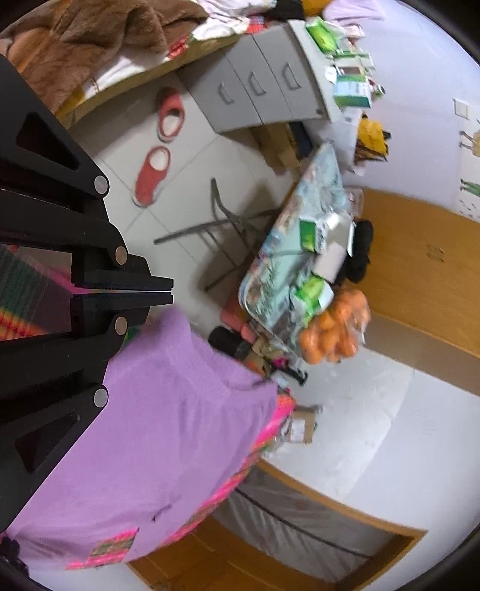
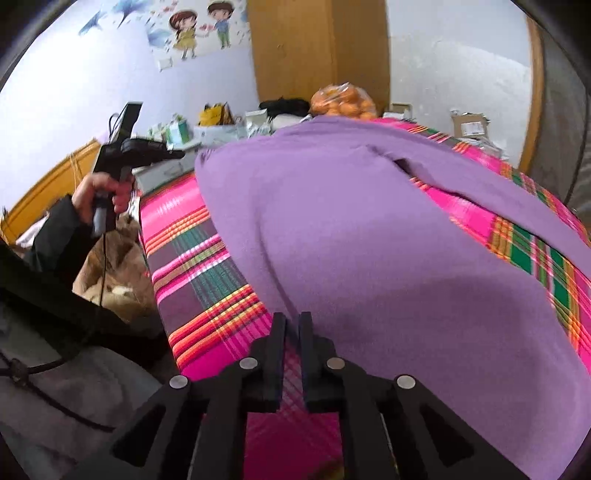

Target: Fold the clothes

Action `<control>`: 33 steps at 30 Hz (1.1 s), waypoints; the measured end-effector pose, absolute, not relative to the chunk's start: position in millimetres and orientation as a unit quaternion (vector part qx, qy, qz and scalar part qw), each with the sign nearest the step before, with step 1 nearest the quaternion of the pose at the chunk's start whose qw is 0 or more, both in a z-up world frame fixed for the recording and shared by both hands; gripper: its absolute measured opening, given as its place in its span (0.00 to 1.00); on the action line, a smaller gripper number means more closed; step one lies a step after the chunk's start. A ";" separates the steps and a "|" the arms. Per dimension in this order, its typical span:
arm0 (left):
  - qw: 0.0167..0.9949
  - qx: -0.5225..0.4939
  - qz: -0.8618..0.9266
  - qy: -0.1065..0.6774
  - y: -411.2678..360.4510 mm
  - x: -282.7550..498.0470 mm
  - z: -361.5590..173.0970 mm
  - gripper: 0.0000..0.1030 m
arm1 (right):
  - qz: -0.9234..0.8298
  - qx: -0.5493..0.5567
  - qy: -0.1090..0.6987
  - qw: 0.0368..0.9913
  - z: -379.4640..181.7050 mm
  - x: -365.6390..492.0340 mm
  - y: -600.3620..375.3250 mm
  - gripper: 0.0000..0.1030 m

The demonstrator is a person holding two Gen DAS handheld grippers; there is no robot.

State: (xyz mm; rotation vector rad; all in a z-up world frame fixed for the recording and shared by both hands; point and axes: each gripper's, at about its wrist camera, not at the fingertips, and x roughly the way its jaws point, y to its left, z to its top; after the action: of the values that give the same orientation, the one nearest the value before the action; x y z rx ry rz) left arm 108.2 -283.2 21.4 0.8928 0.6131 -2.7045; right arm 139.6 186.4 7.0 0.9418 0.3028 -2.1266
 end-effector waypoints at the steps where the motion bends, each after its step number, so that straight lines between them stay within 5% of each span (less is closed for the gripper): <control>1: 0.103 0.303 -0.926 0.202 -274.1 106.8 26.2 0.00 | -0.844 0.365 0.107 0.378 10.3 140.2 196.8 0.11; 9: -0.056 0.329 -0.932 0.138 -156.6 84.4 41.1 0.02 | -0.902 0.367 0.020 0.227 8.7 141.5 290.3 0.19; 17: -0.181 0.395 -0.898 0.070 -50.1 81.5 13.7 0.02 | -0.907 0.382 0.014 0.174 -0.9 179.5 350.7 0.20; 26: -0.188 0.395 -0.898 0.052 -20.9 78.6 21.1 0.02 | -0.906 0.325 -0.267 -0.045 -5.1 194.4 516.8 0.37; 33: -0.194 0.408 -0.891 0.030 2.3 69.0 16.6 0.02 | -0.825 0.360 -0.436 -0.032 -54.7 182.3 577.5 0.42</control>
State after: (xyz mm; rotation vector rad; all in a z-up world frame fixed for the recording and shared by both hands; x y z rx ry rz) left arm 69.0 2.3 16.6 1.4702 0.1097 -3.2091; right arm 182.3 577.5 -54.7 1.1534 -1.3975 -2.6447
